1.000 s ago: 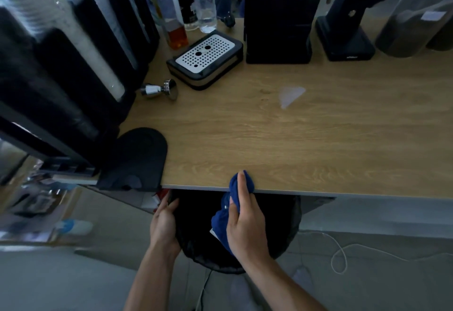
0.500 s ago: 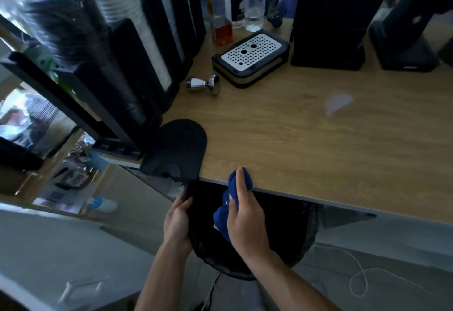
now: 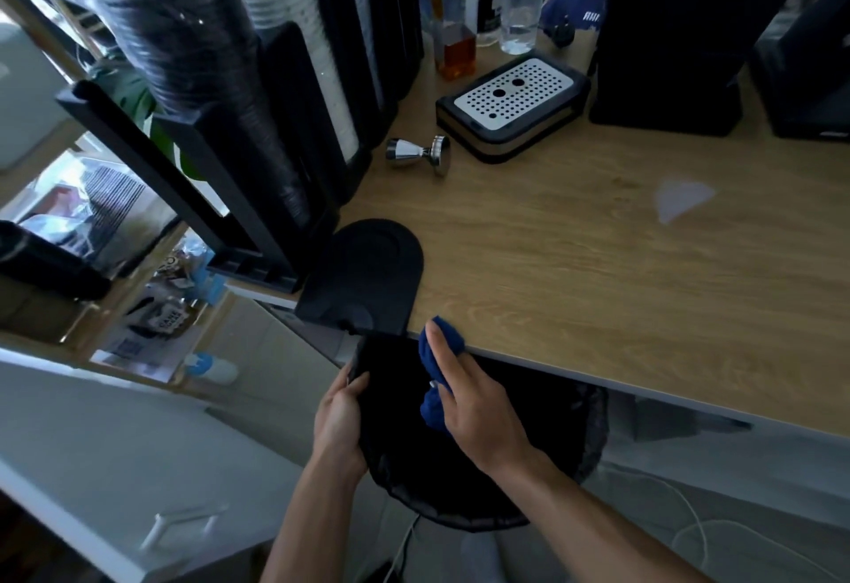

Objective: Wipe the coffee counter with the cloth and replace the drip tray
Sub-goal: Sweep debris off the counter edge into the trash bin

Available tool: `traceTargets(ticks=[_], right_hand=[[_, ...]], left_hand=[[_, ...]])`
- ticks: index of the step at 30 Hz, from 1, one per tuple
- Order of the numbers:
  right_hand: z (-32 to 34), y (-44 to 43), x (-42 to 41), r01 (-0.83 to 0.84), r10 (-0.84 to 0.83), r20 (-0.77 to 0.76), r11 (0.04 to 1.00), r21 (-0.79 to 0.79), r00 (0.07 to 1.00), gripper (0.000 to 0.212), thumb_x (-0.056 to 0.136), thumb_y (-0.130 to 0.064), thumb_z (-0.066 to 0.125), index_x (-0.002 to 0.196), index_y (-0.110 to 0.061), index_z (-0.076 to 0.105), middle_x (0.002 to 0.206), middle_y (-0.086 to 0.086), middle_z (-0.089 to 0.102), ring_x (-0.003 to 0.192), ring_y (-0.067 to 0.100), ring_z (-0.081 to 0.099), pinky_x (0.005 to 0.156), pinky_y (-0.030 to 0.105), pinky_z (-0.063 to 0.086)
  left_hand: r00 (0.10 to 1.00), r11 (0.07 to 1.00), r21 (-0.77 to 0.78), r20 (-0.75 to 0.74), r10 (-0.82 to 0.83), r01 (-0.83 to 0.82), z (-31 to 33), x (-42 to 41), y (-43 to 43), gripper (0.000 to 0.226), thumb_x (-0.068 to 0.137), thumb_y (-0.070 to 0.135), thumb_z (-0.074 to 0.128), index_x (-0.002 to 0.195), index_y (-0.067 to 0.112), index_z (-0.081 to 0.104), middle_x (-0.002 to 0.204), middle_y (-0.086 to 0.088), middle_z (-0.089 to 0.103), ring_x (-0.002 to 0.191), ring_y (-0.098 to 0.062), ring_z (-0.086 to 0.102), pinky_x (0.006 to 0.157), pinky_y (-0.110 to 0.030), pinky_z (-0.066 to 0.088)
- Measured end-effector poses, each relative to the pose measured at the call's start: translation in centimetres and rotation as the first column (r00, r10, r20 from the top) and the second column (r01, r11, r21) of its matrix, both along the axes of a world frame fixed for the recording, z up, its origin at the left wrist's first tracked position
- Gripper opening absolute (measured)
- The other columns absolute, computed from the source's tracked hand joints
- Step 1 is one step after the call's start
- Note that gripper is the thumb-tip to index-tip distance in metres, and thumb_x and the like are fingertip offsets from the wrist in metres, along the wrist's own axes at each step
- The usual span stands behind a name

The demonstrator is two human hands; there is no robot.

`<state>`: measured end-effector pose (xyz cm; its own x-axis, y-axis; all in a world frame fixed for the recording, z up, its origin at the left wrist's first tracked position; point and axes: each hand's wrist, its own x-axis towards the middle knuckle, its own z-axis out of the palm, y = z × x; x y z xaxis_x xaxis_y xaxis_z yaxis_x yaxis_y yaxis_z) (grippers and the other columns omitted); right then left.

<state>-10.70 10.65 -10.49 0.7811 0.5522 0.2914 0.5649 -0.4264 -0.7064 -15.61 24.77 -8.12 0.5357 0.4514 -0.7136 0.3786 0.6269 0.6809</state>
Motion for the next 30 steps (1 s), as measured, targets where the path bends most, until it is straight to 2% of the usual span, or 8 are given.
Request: traceTargets(ticks=[3,8,13,16,20,23,27,30], right_hand=[[-0.4,-0.5,0.7,-0.065,0.076,0.079,0.989,-0.133,0.994,0.072,0.088,-0.016,0.041,0.149,-0.026,0.003,0.101,0.013,0.064,0.068,0.024,0.063,0.048,0.029,0.053],[-1.6,-1.4,1.6,-0.107,0.164,0.195,0.956,-0.274,0.967,0.072,0.084,-0.012,0.041,0.148,-0.025,0.011,0.112,0.011,0.064,0.078,0.027,0.066,0.050,0.033,0.056],[-1.6,-0.8,1.6,-0.158,0.169,0.016,0.947,-0.280,0.985,0.061,0.081,-0.011,0.040,0.140,-0.022,0.030,0.093,0.008,0.064,0.061,0.029,0.063,0.041,0.028,0.049],[-0.9,-1.4,1.4,-0.199,0.212,0.026,0.949,-0.244,0.977,0.054,0.083,-0.011,0.036,0.137,-0.019,0.037,0.096,0.008,0.065,0.062,0.025,0.062,0.044,0.026,0.048],[0.2,-2.6,1.3,-0.162,0.178,0.088,0.973,-0.163,0.980,0.060,0.088,-0.012,0.035,0.146,-0.021,0.022,0.112,0.010,0.063,0.084,0.023,0.065,0.060,0.028,0.056],[0.4,-2.1,1.4,-0.162,0.171,0.067,0.979,-0.125,0.983,0.066,0.090,-0.013,0.033,0.149,-0.028,0.006,0.118,0.013,0.060,0.089,0.027,0.066,0.062,0.033,0.057],[0.2,-1.0,1.2,-0.161,0.168,0.046,0.978,-0.134,0.985,0.071,0.089,-0.014,0.031,0.147,-0.035,-0.004,0.114,0.011,0.061,0.074,0.026,0.065,0.052,0.034,0.055],[0.8,-1.4,1.3,-0.182,0.195,0.037,0.959,-0.217,0.980,0.068,0.087,-0.015,0.032,0.148,-0.029,0.005,0.108,0.010,0.062,0.066,0.026,0.063,0.047,0.033,0.054]], left_hand=[[1.000,1.000,-0.012,0.016,-0.002,0.002,0.0,0.1,0.0,0.033,0.097,0.004,0.039,0.111,0.016,0.067,0.100,-0.016,0.073,0.093,-0.032,0.069,0.080,-0.042,0.054],[1.000,1.000,-0.019,0.020,-0.015,0.015,0.0,0.3,-0.2,0.034,0.097,0.005,0.039,0.110,0.018,0.068,0.101,-0.015,0.073,0.094,-0.032,0.070,0.086,-0.044,0.053],[1.000,1.000,-0.003,0.024,-0.012,0.012,-0.1,0.2,-0.1,0.032,0.097,0.005,0.041,0.108,0.020,0.068,0.099,-0.013,0.074,0.093,-0.030,0.070,0.081,-0.041,0.054],[1.000,1.000,-0.013,0.023,0.003,-0.003,-0.1,0.1,-0.1,0.032,0.096,0.005,0.042,0.108,0.020,0.069,0.098,-0.014,0.074,0.093,-0.032,0.069,0.082,-0.042,0.053],[1.000,1.000,-0.016,0.029,-0.002,0.002,-0.1,0.0,-0.3,0.032,0.096,0.005,0.043,0.108,0.019,0.069,0.099,-0.016,0.074,0.094,-0.033,0.069,0.087,-0.045,0.052],[0.999,1.000,-0.015,0.040,-0.015,0.015,-0.1,-0.1,-0.5,0.032,0.096,0.004,0.042,0.110,0.019,0.068,0.101,-0.016,0.073,0.096,-0.034,0.069,0.089,-0.046,0.052],[0.999,1.000,-0.003,0.045,-0.015,0.015,-0.4,-0.4,-0.4,0.033,0.097,0.005,0.041,0.114,0.018,0.066,0.105,-0.017,0.072,0.098,-0.035,0.068,0.091,-0.048,0.051],[0.999,1.000,0.012,0.046,-0.013,0.013,-0.6,-0.6,-0.6,0.033,0.097,0.006,0.042,0.115,0.018,0.066,0.104,-0.017,0.072,0.096,-0.035,0.068,0.087,-0.046,0.053]])
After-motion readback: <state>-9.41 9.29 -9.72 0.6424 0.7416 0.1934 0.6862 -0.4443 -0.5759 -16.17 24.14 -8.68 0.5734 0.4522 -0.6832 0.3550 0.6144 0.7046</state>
